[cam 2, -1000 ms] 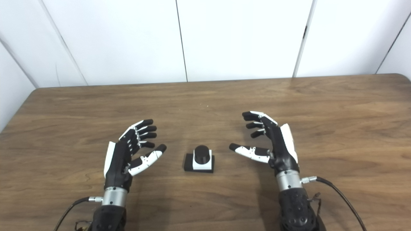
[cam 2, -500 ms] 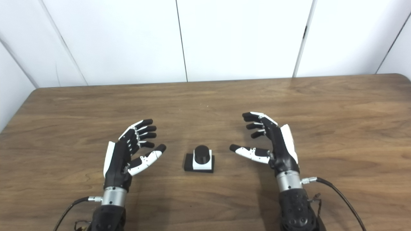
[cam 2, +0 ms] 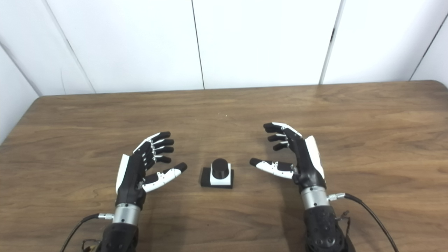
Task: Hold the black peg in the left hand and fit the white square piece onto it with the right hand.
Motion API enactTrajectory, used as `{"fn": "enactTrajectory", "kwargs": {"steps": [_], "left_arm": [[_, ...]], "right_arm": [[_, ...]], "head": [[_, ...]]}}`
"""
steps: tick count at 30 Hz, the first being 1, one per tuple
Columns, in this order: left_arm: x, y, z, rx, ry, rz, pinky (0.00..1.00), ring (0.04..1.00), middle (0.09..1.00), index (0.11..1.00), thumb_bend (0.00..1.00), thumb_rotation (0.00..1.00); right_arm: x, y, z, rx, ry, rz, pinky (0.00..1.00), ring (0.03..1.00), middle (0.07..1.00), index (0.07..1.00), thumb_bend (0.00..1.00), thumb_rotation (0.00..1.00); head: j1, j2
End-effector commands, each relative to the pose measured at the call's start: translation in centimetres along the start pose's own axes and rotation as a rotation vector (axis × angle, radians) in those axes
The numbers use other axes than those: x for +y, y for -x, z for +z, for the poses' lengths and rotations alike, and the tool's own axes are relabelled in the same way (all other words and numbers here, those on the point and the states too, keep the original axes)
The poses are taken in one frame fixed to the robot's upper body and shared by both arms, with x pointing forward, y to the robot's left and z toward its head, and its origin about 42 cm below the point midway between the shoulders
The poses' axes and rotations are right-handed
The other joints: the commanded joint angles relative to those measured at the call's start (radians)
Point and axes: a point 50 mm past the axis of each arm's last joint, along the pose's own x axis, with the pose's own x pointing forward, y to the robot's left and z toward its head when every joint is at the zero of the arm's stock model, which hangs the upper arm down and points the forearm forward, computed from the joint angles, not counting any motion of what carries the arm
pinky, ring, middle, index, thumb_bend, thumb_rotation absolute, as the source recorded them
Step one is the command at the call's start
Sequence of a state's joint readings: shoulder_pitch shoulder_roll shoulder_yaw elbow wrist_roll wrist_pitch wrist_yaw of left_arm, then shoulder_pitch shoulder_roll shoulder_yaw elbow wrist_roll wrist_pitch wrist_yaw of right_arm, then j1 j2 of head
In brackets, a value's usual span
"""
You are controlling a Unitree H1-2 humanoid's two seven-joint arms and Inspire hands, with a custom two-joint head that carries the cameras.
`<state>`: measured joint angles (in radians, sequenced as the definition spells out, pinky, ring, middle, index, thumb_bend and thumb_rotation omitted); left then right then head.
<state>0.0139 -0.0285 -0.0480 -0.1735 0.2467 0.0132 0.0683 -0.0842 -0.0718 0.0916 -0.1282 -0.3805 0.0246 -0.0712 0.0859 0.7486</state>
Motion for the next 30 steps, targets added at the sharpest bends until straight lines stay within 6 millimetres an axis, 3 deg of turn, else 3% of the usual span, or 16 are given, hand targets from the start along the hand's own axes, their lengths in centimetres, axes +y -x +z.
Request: {"fn": "enactTrajectory", "kwargs": {"steps": [1,14,22,30], "left_arm": [[-0.05,-1.18,1.45,-0.079,-0.011,-0.006,0.58,0.695,0.728,0.742,0.79,0.0],[-0.37,-1.72,1.61,-0.1,-0.035,-0.009,0.55,0.684,0.728,0.742,0.83,0.0],[-0.26,-1.3,1.79,-0.106,-0.042,-0.01,0.55,0.678,0.723,0.74,0.81,0.0],[-0.17,-0.92,1.9,-0.142,-0.051,-0.019,0.52,0.666,0.724,0.747,0.69,0.0]], "right_arm": [[-0.32,-1.27,1.95,-0.08,0.01,-0.009,0.57,0.681,0.735,0.721,0.76,0.14],[-0.13,-1.82,2.21,-0.094,0.015,0.0,0.58,0.672,0.73,0.725,0.78,0.14],[0.09,-1.37,2.34,-0.092,0.004,-0.001,0.57,0.68,0.741,0.727,0.78,0.13],[-0.22,-1.0,2.36,-0.096,0.023,-0.036,0.57,0.68,0.728,0.715,0.75,0.15]], "head": [[0.0,-0.001],[-0.001,-0.012],[-0.016,-0.049],[-0.018,-0.051]]}}
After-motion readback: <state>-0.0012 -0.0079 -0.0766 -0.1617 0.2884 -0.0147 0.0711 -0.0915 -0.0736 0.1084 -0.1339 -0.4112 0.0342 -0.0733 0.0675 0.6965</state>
